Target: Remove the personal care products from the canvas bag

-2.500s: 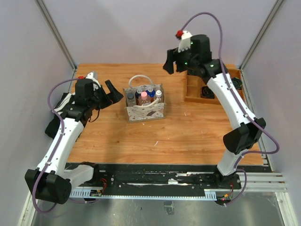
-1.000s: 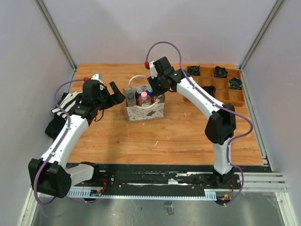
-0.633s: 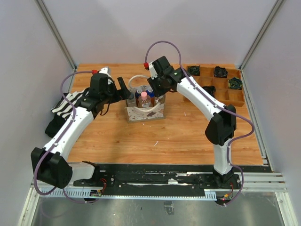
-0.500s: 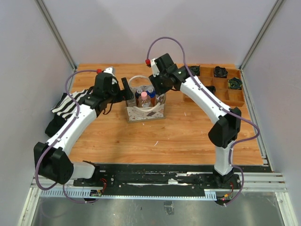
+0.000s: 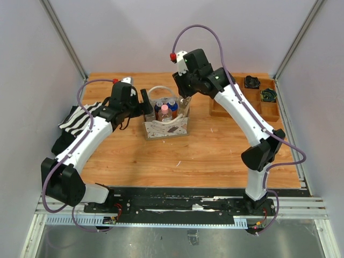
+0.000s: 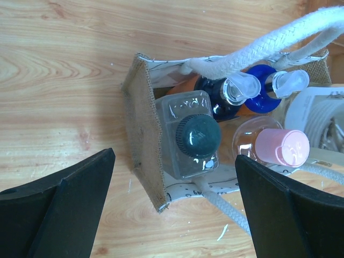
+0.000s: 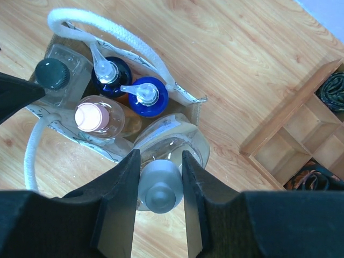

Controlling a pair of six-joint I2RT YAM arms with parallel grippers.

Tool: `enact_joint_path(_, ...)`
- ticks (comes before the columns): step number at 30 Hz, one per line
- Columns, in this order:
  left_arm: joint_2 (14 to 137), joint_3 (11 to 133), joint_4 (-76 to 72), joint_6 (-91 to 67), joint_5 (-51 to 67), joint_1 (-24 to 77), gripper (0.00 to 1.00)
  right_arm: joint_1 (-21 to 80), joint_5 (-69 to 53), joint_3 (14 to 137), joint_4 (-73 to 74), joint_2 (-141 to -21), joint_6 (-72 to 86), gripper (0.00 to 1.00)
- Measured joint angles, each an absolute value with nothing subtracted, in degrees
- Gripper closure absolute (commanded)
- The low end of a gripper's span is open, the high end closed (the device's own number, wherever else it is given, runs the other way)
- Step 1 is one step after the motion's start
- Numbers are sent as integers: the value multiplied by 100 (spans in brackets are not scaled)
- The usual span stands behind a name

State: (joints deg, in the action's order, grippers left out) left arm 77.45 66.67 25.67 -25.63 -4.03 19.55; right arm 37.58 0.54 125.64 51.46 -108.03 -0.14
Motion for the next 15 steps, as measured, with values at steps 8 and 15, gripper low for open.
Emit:
enact_joint_path(8,7745,6676,2602,-2574,-410,1970,0,3758,1,12366,4963,-11380,-27,99)
enact_joint_path(15,7743,6676,2626,-2574,-416,1970,0,3756,-89,11716,4388,-11830,-8,79)
